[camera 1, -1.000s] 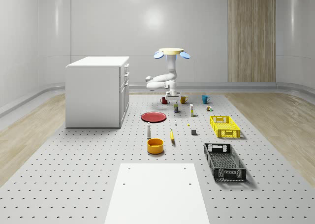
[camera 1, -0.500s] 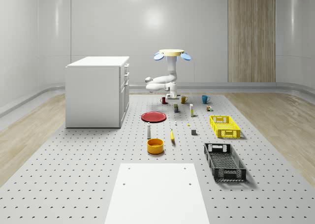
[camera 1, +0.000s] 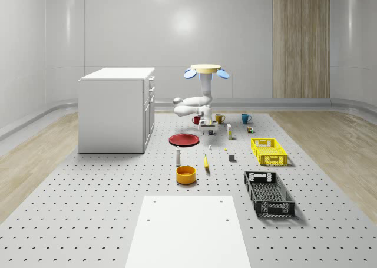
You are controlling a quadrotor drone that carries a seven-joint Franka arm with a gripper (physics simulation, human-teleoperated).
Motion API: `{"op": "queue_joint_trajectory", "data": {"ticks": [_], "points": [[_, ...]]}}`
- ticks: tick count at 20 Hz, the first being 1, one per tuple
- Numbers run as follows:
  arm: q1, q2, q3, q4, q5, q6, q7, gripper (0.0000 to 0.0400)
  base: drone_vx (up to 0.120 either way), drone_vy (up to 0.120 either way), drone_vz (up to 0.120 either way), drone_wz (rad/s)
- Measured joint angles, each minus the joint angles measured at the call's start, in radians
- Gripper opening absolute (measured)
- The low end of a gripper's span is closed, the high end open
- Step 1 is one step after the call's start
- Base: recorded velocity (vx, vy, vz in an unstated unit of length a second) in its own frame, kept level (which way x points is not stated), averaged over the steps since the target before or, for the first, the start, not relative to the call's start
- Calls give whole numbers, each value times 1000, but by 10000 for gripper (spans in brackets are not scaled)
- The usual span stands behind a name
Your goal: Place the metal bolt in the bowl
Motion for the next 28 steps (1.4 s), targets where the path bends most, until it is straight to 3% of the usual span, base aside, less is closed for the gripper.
{"op": "queue_joint_trajectory", "data": {"ticks": [6,16,28], "points": [[-5,-19,4,1,8,18,4,400,120,0,-100,0],[-12,-48,10,3,21,45,11,400,120,20,0,0],[-19,-85,-56,16,-33,101,11,400,3,0,-17,0]]}}
